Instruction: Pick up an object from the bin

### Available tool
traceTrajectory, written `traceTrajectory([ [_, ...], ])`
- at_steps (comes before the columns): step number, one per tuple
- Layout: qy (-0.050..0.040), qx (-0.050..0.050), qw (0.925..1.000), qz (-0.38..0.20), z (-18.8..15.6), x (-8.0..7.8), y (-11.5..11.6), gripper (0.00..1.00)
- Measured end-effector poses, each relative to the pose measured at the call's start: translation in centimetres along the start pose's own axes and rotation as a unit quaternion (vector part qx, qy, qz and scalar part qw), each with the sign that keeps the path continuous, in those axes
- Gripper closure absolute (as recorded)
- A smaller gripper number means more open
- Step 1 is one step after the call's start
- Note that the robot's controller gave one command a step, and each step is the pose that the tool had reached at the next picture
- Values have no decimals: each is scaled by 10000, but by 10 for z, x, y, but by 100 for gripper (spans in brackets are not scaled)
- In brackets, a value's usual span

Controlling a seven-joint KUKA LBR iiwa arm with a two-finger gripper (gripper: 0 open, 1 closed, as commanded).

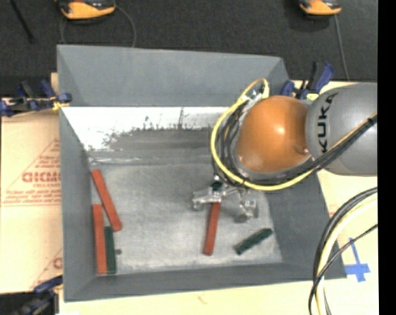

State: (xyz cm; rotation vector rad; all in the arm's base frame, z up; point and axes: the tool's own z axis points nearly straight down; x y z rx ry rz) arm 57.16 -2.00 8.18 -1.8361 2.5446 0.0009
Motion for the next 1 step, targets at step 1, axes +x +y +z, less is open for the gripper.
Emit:
traceTrajectory([
  [1,3,-6,10000,24,0,0,0,100],
])
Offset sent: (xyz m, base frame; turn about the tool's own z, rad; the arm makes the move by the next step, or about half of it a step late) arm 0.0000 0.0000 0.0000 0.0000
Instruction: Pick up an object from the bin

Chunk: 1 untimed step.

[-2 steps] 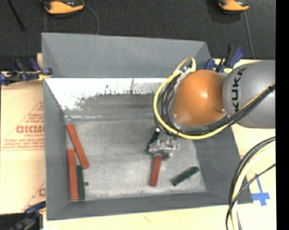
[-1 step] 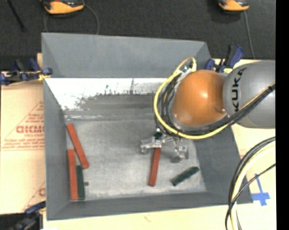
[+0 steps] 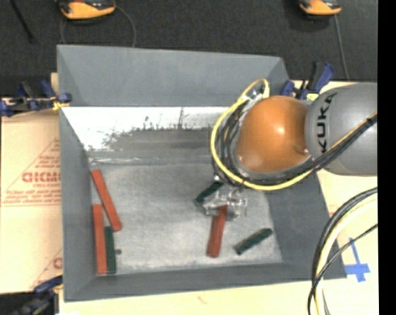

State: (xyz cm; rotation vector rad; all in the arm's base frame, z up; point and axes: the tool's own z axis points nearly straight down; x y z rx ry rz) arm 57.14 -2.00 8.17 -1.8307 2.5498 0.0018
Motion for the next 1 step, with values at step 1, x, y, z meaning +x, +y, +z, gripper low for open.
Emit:
traceTrajectory([
  [1,-50,87,9999,-115,7,44,16,100],
])
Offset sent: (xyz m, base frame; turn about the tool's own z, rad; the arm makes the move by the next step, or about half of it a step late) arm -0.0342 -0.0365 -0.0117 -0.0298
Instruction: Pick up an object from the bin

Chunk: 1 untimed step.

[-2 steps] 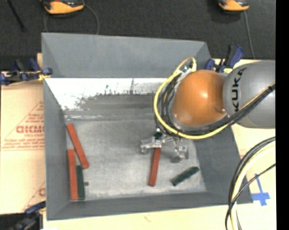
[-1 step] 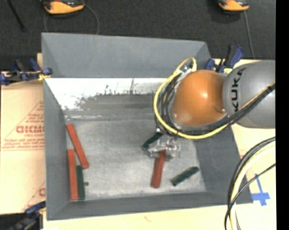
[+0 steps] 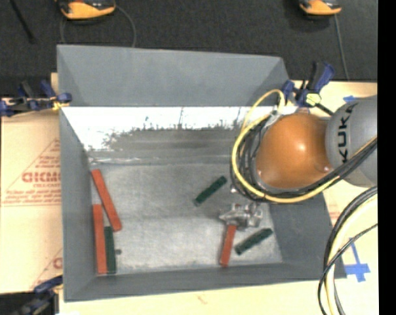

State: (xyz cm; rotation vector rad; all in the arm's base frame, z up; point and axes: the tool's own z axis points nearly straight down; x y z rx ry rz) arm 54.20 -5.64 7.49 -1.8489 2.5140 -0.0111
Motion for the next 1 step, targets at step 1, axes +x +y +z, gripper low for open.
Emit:
traceTrajectory([
  [1,46,-28,9999,-125,-143,-10,-45,100],
])
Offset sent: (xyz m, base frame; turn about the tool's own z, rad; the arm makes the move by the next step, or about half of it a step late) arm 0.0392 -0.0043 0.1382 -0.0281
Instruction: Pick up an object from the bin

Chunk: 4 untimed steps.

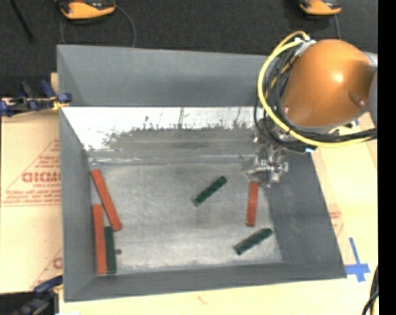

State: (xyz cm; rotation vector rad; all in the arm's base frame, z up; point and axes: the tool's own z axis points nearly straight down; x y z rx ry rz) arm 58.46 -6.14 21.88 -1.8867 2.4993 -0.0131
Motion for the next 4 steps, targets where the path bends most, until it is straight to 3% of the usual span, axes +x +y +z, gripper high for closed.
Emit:
traceTrajectory([
  [1,1,-56,10000,17,5,0,3,0],
  [2,-4,-81,9977,-679,137,-29,27,0],
  [3,2,-81,9959,-899,149,-26,69,0],
  [4,1,-55,9960,-897,148,-26,66,100],
])
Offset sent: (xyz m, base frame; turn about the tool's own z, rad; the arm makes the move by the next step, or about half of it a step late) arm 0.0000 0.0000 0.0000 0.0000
